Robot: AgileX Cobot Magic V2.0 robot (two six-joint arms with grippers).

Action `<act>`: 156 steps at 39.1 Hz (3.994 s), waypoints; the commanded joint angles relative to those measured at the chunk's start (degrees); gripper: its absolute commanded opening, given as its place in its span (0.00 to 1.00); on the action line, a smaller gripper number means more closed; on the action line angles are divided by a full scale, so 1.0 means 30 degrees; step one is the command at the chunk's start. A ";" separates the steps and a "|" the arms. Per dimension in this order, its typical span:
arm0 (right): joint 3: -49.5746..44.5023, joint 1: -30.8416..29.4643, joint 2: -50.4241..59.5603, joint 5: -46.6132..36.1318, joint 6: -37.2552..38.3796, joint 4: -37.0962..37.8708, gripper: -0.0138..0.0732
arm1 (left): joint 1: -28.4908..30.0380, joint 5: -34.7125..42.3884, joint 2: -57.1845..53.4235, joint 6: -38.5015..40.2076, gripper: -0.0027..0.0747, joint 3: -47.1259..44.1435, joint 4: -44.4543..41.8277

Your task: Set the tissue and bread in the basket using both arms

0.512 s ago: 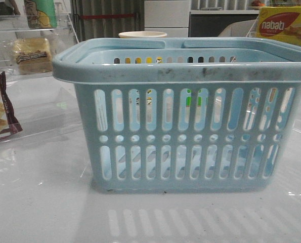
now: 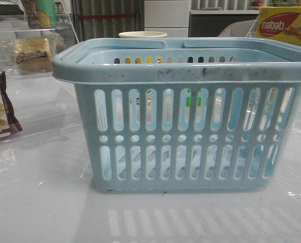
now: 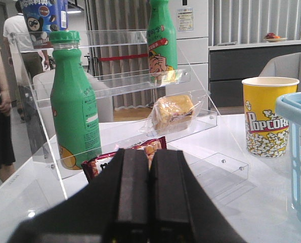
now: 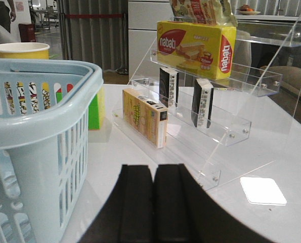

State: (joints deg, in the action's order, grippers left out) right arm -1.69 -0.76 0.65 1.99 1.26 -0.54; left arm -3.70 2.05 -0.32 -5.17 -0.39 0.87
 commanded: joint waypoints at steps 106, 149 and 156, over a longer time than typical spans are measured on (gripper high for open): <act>1.4875 -0.1880 -1.5652 1.0129 0.0026 0.0687 0.86 | 0.0061 -1.2448 0.9294 0.0216 0.74 1.2871 0.0754; 2.9402 -0.3236 -3.4156 0.9860 0.0009 0.0179 0.73 | 0.0061 -1.2401 0.9294 0.0216 0.74 1.2871 0.0754; 2.9467 -0.3236 -3.4928 0.8600 0.0009 0.0532 0.73 | 0.0061 -1.2401 0.9294 0.0216 0.74 1.2871 0.0754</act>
State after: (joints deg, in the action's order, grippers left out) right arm 84.52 -10.52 -106.36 33.04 1.26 -0.39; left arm -3.70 -39.82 26.92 -4.97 36.40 2.54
